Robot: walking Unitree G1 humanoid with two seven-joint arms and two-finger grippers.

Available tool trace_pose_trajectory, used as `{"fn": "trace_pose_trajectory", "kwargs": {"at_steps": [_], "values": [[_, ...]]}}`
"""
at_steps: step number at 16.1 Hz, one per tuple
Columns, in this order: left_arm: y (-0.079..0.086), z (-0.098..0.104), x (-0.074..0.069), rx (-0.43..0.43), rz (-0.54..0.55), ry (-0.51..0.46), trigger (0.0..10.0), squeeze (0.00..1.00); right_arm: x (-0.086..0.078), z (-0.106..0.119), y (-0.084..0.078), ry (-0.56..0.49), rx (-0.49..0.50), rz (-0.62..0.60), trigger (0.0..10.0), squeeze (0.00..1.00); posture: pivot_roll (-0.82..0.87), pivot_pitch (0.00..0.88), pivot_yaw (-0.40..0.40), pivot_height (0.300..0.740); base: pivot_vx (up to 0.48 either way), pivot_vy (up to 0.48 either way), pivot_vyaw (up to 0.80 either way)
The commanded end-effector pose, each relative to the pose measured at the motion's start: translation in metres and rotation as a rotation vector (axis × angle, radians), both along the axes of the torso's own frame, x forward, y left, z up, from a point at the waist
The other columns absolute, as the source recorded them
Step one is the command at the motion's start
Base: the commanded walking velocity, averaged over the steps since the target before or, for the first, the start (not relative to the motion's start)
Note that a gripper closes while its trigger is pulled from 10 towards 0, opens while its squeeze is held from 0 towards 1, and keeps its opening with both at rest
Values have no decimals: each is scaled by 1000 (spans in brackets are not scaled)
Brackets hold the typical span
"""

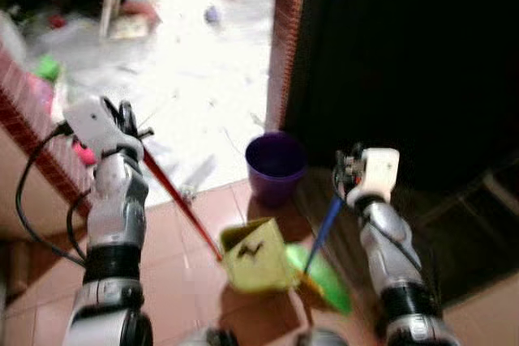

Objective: Sweep floor

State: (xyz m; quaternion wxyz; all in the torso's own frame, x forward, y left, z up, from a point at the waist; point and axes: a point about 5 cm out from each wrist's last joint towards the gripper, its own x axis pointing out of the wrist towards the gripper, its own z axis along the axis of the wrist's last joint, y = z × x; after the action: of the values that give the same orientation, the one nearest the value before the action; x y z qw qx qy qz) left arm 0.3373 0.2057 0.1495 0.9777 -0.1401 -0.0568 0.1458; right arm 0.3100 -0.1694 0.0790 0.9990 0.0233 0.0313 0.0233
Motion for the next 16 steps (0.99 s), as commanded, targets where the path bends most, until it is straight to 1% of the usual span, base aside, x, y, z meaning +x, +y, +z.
{"fn": "trace_pose_trajectory", "kwargs": {"at_steps": [1,6,8,10,12,13,14,15,16], "values": [[-5,15,4,-13,-24,-63,10000,0,-3,-13,1,67,51,-12,10000,0,-136,0,90,740,0,480,-800],[-14,21,8,-11,-44,-78,10000,0,8,-3,9,24,41,5,10000,0,-133,0,105,740,0,480,-666],[-16,19,7,-13,-49,-76,10000,0,9,-3,10,23,44,4,10000,0,-132,0,103,740,0,480,-481],[-16,17,6,-22,-48,-69,10000,0,5,-7,11,28,41,6,10000,0,-132,0,99,740,0,480,0],[-13,20,7,-17,-35,-79,10000,0,2,-10,8,38,35,4,10000,0,-132,0,89,740,0,480,0],[-11,23,8,-13,-26,-89,10000,0,0,-12,6,43,31,-2,10000,0,-131,0,87,740,0,480,0],[-4,28,9,-9,4,-103,10000,0,-4,-18,-1,63,16,-17,10000,0,-132,0,82,740,0,439,0],[-3,28,9,-7,8,-105,10000,0,-5,-18,-2,65,15,-18,10000,0,-132,0,82,740,0,439,0],[0,30,9,-5,17,-119,10000,0,-8,-21,-5,71,6,-25,10000,0,-135,0,82,740,0,0,0]]}}
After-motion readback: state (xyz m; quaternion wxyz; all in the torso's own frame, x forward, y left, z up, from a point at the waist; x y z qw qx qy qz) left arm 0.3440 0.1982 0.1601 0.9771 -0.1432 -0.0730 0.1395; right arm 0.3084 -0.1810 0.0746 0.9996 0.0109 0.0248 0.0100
